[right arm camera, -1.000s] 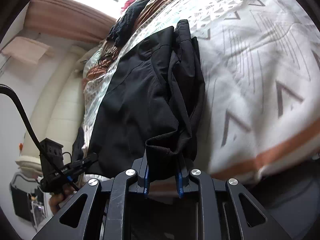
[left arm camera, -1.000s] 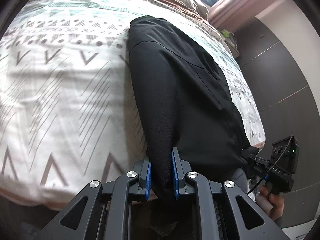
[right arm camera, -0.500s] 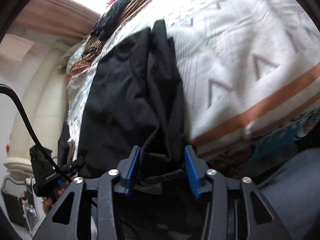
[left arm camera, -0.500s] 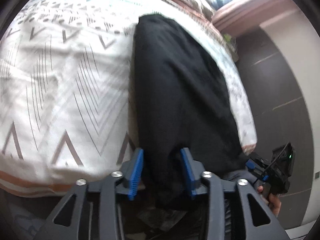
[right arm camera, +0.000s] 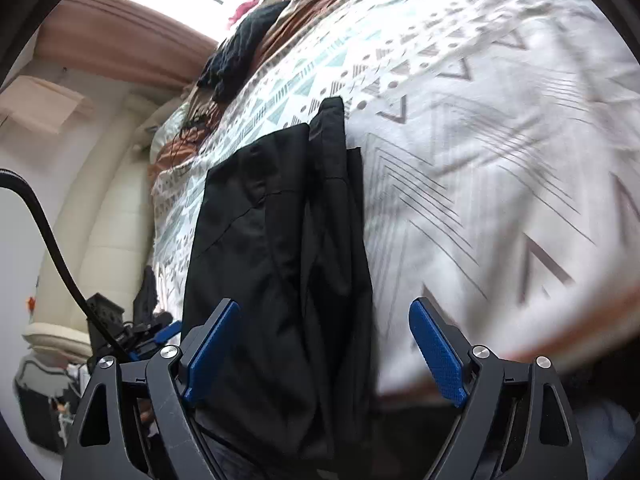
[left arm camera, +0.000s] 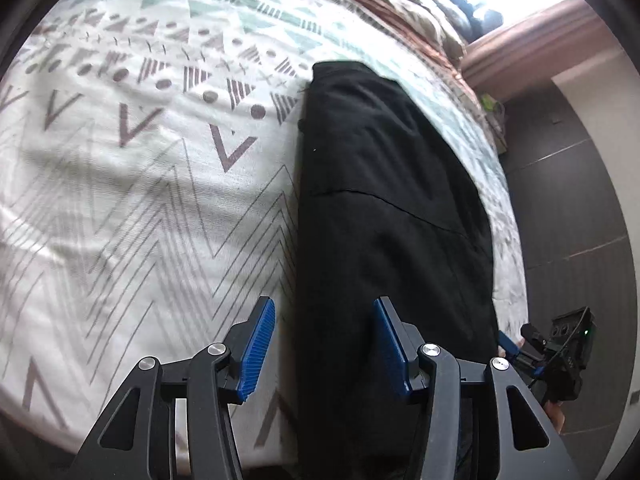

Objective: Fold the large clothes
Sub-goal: 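Lift the folded jacket off the duvet with both tools and carry it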

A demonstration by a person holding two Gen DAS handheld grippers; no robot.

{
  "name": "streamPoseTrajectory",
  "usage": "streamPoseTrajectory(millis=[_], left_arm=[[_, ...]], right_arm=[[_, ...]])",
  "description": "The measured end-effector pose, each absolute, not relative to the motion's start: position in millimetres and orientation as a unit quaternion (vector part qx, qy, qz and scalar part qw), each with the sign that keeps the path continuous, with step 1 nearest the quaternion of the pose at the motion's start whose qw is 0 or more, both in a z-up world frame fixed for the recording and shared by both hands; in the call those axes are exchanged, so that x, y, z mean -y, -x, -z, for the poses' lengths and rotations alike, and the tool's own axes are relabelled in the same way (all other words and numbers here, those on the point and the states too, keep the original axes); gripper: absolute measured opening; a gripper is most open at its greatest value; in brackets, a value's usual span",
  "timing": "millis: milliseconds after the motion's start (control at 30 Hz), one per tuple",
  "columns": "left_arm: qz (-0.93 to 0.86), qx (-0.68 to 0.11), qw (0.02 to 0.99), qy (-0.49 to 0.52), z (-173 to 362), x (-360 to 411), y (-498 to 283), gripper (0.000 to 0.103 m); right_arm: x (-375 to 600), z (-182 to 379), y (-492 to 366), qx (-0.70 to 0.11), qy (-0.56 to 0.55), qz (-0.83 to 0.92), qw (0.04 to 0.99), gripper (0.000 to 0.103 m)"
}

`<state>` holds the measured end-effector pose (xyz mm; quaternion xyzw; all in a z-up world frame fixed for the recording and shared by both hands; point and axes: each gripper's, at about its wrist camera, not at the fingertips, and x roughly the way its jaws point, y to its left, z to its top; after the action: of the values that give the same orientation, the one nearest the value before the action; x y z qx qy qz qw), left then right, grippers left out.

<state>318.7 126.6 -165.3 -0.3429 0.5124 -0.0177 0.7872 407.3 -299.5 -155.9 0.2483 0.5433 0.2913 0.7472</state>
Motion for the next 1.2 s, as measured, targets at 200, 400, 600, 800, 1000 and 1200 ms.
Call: streamPoseTrajectory(millis=[200,400,600,800,1000,1200], left_arm=[[0.023,-0.513,0.783,0.352,175,-125,-345,0.060],[0.032,-0.513,0.778,0.360,183,-130,-367,0.060],[0.036,-0.517,0.777,0.357,188,-133,-391,0.060],[0.032,-0.514,0.782,0.350,191,-138,-414,0.060],[0.017,-0.502,0.790,0.351,191,-139,-427,0.050],[0.019,-0.485,0.810,0.329,163,-128,-414,0.026]], right_arm=[[284,180,-450,-0.569,-0.251,-0.307,0.721,0.087],[265,197,-475,-0.584,-0.258,-0.335,0.693,0.087],[247,206,-495,-0.586,-0.262,-0.362,0.676,0.087],[236,207,-513,-0.585,-0.261,-0.378,0.669,0.085],[226,212,-529,-0.593,-0.261,-0.371,0.665,0.047],[219,181,-516,-0.564,-0.243,-0.389,0.687,0.019]])
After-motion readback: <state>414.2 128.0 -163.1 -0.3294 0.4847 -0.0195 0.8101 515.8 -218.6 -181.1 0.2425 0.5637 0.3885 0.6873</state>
